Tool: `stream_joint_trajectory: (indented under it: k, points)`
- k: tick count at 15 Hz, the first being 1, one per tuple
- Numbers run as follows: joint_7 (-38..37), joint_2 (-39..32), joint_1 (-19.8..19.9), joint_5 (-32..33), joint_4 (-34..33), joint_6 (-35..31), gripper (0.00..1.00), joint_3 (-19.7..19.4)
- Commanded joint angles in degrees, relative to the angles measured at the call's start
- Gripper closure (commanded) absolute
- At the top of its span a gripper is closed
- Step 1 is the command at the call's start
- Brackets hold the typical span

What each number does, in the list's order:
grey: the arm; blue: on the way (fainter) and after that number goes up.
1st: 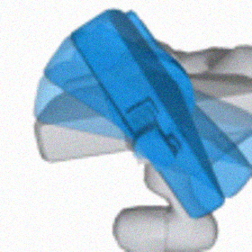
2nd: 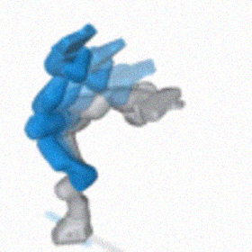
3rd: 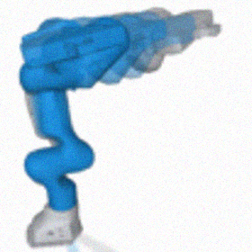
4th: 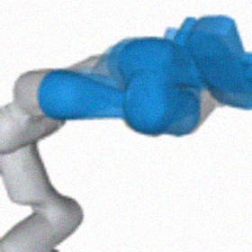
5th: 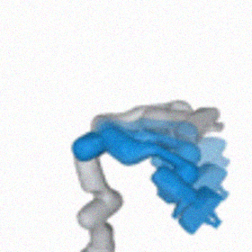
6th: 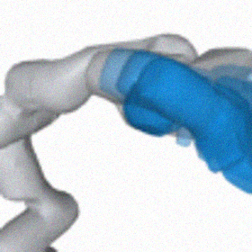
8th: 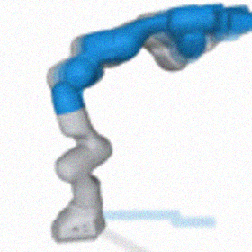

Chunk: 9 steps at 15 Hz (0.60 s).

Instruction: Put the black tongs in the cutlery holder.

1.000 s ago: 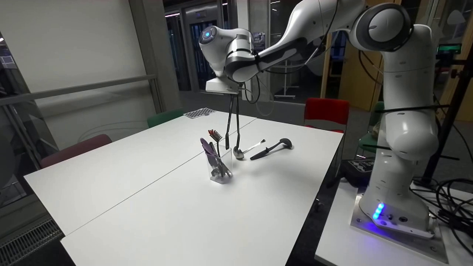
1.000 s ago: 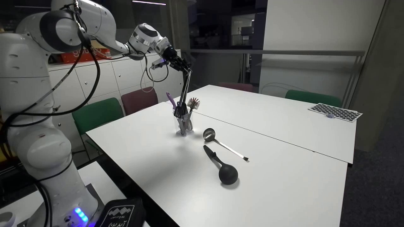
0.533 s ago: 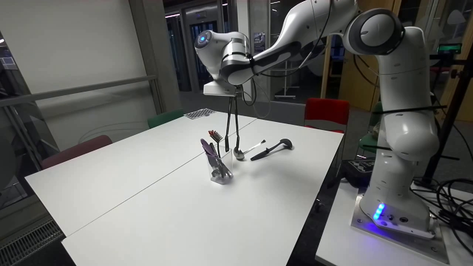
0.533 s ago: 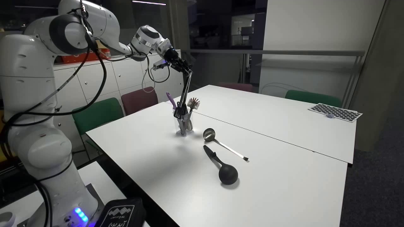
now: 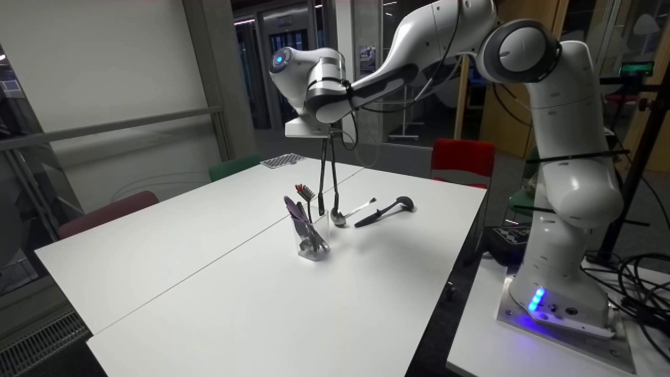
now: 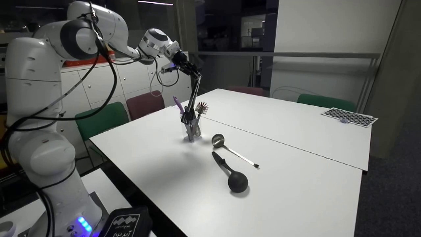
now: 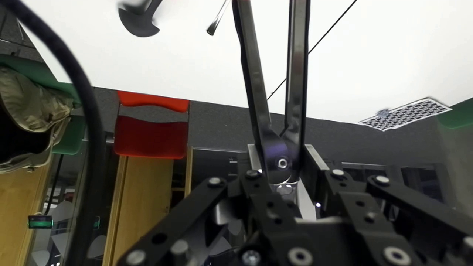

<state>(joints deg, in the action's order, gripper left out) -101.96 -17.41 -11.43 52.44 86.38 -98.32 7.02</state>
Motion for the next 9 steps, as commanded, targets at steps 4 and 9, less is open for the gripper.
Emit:
stream_joint_trajectory:
  k: [4,9]
  points:
    - [3.83,-2.83,-2.20,4.21,-7.40,5.10,0.92,-1.55]
    - [5.36,-4.65,-2.80,5.48,-11.21,6.46,0.92,-1.84]
